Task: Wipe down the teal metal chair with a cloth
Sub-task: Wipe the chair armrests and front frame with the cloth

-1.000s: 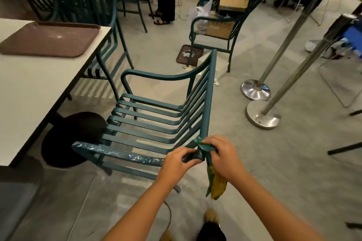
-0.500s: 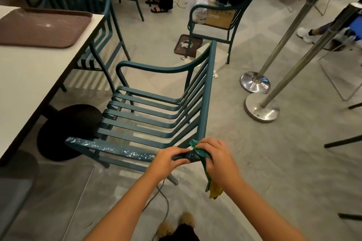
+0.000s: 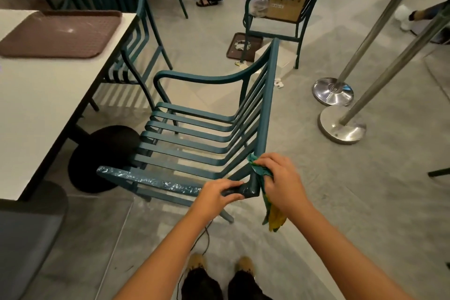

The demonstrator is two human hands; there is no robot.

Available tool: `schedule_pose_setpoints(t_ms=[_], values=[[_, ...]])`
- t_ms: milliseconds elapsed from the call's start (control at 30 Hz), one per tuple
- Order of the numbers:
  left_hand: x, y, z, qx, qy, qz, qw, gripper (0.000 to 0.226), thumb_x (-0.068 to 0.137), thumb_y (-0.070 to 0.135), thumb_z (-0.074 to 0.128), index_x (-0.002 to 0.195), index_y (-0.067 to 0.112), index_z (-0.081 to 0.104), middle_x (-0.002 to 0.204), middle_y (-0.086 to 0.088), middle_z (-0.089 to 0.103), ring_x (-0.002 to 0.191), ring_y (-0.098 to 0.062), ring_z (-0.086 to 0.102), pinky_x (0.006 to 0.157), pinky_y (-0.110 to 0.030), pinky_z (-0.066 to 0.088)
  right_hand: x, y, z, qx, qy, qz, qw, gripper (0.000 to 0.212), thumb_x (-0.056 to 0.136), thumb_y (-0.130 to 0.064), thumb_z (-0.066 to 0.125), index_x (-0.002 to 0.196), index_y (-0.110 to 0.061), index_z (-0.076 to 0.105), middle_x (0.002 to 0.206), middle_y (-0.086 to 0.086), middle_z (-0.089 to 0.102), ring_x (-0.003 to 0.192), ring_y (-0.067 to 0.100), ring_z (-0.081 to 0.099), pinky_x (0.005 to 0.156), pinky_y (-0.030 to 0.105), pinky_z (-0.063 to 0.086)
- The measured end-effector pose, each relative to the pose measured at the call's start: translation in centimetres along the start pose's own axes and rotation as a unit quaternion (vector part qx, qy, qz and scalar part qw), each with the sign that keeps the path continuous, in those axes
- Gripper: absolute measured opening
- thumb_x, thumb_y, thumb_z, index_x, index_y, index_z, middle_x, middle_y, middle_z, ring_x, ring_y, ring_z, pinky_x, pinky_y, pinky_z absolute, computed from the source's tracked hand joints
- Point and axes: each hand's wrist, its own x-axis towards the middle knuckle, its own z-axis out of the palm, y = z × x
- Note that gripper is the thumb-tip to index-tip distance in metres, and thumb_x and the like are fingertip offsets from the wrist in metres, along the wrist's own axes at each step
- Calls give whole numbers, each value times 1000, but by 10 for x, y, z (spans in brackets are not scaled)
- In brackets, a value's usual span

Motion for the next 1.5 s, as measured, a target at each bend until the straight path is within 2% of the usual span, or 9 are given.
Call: schedule_pose_setpoints(t_ms=[167,267,433,633,833,1067,1233,1367,1500], values=[[5,-3,-5,11,-35,21,999,39,79,22,69,117,17,62,106,-1,64,95,-6,56,87,-12,41,-13,-6,4,-72,-16,-29,997,35,84,1,53,115,-12,61,125,-1,56,104,24,46,89,24,37],[10,-6,-9,27,-67,31,997,40,80,24,68,118,19,60,107,0,63,98,-8,56,90,-19,44,-24,-13,11,-104,-4,-53,993,37,59,9,72,91,-9,70,99,2,69,76,27,58,64,37,57],[17,-16,-19,33,-95,52,994,41,80,24,68,119,17,60,111,2,62,98,-4,53,91,-18,43,-36,-25,14,-146,-16,-40,988,43,42,-2,85,79,-19,72,87,-9,70,62,16,58,52,20,52],[22,-29,-20,28,-107,69,992,39,80,28,68,117,20,62,109,3,63,96,-2,53,77,-3,38,-21,-33,-4,-123,-47,13,991,37,90,-4,44,123,-18,54,129,-7,51,112,18,40,94,28,40],[23,-30,-17,22,-101,60,993,37,80,30,68,115,21,63,109,2,64,100,-7,56,88,-18,45,26,-33,-8,-212,-66,-15,975,38,94,-12,43,131,-21,46,135,-6,46,111,17,39,89,23,38],[22,-29,-16,17,-88,60,994,37,79,29,69,114,19,63,108,2,64,95,-3,55,81,-8,40,14,-35,-3,-259,-127,-67,955,38,93,-13,44,130,-19,47,134,-5,46,111,18,38,89,26,40],[21,-28,-16,10,-92,46,995,37,79,28,69,114,19,63,108,1,64,98,-6,57,89,-17,45,-8,-37,-4,-258,-132,-110,951,32,73,-14,70,105,-21,67,109,-8,65,87,17,54,69,21,46],[20,-27,-16,1,-85,34,996,37,78,28,69,114,20,63,108,3,64,96,-4,56,88,-15,44,3,-33,-8,-234,-182,-112,949,35,91,-11,45,125,-18,52,132,-4,50,111,19,41,90,28,41],[18,-26,-16,-9,-83,24,996,37,78,28,69,114,19,64,109,2,65,97,-7,58,90,-19,47,35,-31,-19,-219,-176,-87,956,33,91,-8,45,121,-20,53,125,-5,52,106,16,38,87,28,43]])
